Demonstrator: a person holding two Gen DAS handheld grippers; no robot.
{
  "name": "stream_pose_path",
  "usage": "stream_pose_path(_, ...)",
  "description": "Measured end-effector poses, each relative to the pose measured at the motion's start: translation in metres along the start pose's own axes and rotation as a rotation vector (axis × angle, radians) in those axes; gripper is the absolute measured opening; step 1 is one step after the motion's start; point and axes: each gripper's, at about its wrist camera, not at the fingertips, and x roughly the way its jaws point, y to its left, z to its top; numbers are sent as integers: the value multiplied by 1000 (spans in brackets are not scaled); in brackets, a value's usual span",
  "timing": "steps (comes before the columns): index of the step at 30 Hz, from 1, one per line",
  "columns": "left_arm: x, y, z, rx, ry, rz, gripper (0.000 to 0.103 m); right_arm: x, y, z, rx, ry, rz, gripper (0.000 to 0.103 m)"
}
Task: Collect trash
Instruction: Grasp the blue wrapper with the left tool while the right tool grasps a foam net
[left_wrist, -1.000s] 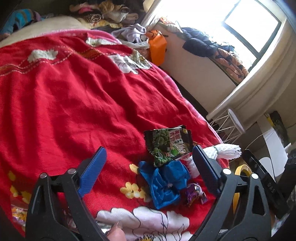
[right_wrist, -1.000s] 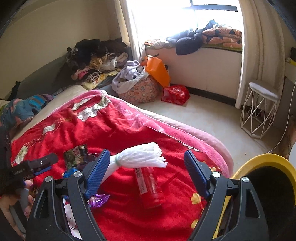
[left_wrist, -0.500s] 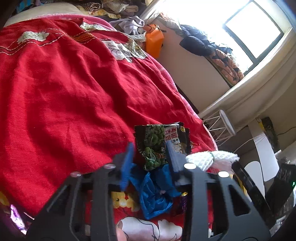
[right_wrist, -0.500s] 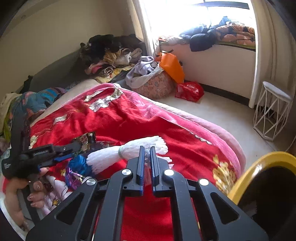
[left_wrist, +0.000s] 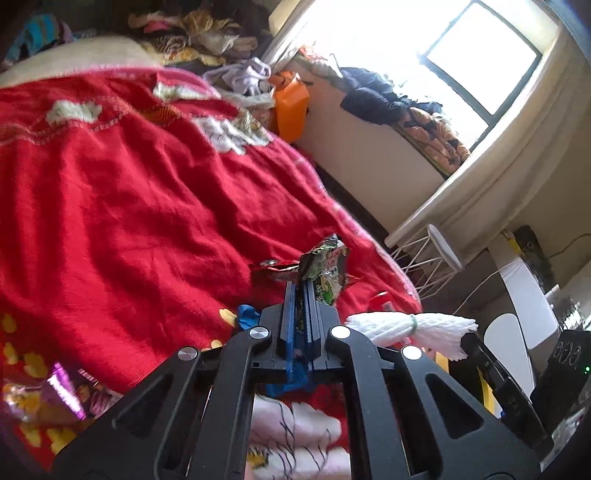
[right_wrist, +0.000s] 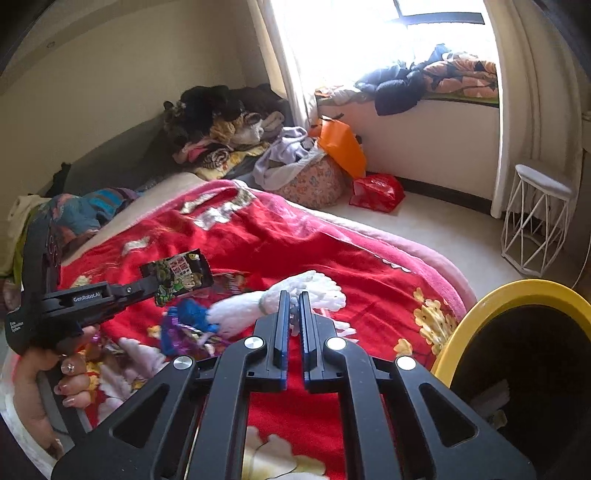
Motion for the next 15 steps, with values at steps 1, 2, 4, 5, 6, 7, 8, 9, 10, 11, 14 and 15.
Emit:
stream_pose_path(1,-6,-3,0,7,-11,-6,2,-5,4,0,-14,-9,-2,5)
stream_pose_path(2,-11,-6,1,17,-22,-6,2,-8,6,1,-23,-16,-2,5)
stream_pose_path(4,-23,-12,2,44,-43,-4,2,-17,11,3,-32,-36,10,5)
stream_pose_path(5,-27,-15,3,56,-51,-3,2,-20,13,4,-33,-44,14,5)
stream_pose_path(6,-31,-18,3,67,-59,0,2,-24,15,5,-36,-52,16,5)
stream_pose_path(7,-38,-22,4,80,-72,4,2,-29,17,7,-41,-64,16,5)
stream_pose_path(8,-42,-23,4,85,-79,2,2,-32,19,7,-44,-75,15,5)
stream_pose_path(9,-45,-23,4,88,-84,-1,2,-38,21,8,-50,-91,16,5)
stream_pose_path(10,-49,-25,5,95,-91,-2,2,-41,22,9,-53,-99,18,5)
stream_pose_path(11,-53,-28,5,103,-99,-2,2,-46,25,10,-59,-108,22,5)
stream_pose_path(14,-62,-36,6,117,-110,-9,2,-56,30,11,-73,-123,22,5)
stream_pose_path(15,-64,-37,5,121,-112,-9,2,-59,31,11,-79,-128,23,5)
